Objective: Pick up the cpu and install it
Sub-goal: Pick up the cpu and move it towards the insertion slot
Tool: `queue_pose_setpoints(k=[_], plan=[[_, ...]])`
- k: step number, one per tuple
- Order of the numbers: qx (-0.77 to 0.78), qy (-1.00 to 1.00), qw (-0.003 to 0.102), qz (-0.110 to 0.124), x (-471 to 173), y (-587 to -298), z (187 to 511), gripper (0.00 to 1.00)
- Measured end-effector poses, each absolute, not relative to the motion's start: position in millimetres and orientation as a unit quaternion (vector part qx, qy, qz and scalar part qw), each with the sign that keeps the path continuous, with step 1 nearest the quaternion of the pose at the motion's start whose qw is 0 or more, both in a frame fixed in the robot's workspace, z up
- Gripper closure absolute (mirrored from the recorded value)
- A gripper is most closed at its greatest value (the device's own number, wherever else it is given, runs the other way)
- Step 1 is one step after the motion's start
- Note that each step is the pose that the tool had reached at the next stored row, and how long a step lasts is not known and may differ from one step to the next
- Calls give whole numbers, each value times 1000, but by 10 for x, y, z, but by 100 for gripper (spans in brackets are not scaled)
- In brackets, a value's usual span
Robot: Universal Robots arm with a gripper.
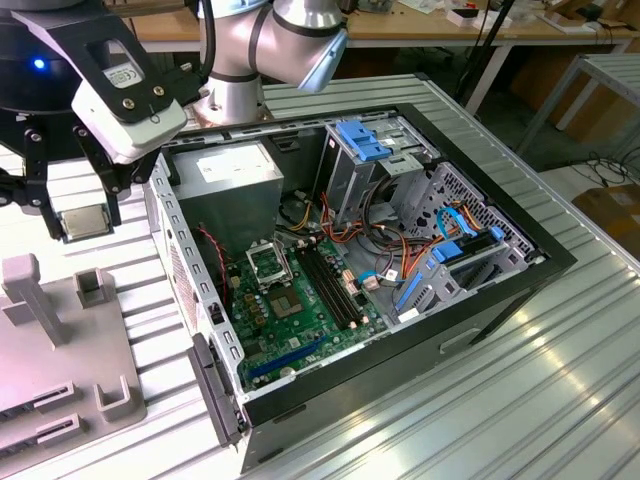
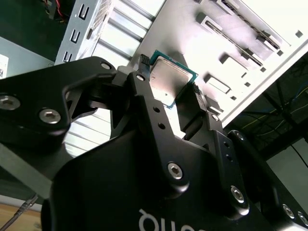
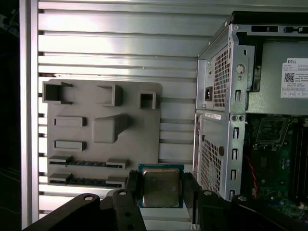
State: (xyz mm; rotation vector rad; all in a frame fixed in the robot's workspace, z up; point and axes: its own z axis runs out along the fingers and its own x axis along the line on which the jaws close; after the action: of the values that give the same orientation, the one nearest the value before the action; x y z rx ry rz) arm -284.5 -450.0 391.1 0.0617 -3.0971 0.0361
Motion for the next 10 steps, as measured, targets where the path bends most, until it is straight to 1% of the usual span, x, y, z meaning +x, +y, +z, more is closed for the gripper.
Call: queue_pose_setpoints(k=[10], plan=[[20,-999,22,12,-2781,-4500,3911,53]])
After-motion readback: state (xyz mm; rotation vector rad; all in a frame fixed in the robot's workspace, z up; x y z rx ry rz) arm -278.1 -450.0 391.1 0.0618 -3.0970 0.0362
